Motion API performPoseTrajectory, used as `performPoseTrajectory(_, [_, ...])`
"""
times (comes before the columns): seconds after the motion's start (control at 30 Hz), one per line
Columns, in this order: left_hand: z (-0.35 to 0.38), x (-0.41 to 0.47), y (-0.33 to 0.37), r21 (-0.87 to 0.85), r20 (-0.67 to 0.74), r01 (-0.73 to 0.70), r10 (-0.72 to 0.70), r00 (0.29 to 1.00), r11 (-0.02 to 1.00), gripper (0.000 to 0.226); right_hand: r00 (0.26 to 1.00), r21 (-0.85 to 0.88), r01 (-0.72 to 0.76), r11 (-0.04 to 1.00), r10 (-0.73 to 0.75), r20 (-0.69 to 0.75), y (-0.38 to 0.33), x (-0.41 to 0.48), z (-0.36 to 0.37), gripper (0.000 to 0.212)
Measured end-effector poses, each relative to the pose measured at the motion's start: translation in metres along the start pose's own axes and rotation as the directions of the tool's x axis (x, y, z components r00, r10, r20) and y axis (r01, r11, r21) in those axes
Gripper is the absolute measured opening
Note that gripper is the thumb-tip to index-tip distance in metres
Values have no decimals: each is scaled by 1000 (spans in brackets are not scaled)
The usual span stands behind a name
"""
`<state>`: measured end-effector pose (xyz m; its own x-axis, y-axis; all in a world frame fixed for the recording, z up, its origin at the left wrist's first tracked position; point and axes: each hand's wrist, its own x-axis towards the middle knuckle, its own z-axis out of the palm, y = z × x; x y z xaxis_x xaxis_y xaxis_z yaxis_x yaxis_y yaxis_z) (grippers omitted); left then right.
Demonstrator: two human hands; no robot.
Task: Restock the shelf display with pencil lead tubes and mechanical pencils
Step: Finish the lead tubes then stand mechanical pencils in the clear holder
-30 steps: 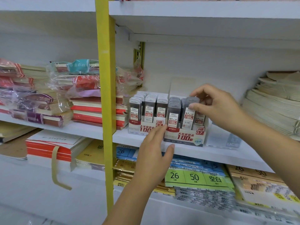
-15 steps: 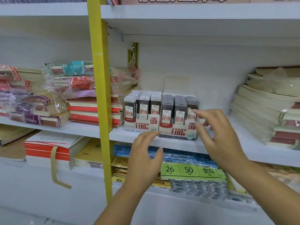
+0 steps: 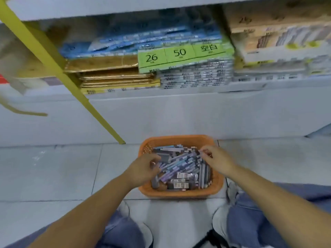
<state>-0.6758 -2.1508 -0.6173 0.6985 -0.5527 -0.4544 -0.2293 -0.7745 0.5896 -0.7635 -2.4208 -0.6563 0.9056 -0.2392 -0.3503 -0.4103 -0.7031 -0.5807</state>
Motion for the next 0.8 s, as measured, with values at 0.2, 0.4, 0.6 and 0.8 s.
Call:
performPoseTrajectory(0.2, [73, 33, -45, -85, 97, 199, -190, 977, 976, 46, 947, 27, -127, 992, 113, 302, 40, 5, 85, 36])
performPoseTrajectory(0.4, [101, 55, -70, -208, -17, 329, -340, 940, 921, 58, 956, -263, -87, 961, 155, 251, 50, 17, 127, 71])
performPoseTrajectory(0.6, [119, 72, -75, -365, -67, 405, -458, 887, 838, 58, 963, -204, -5, 979, 59, 263, 49, 25, 139, 46])
performPoseTrajectory(0.8, [134, 85, -71, -330, -203, 464, -542, 816, 822, 52, 948, -6, -25, 1000, 26, 316, 50, 24, 138, 33])
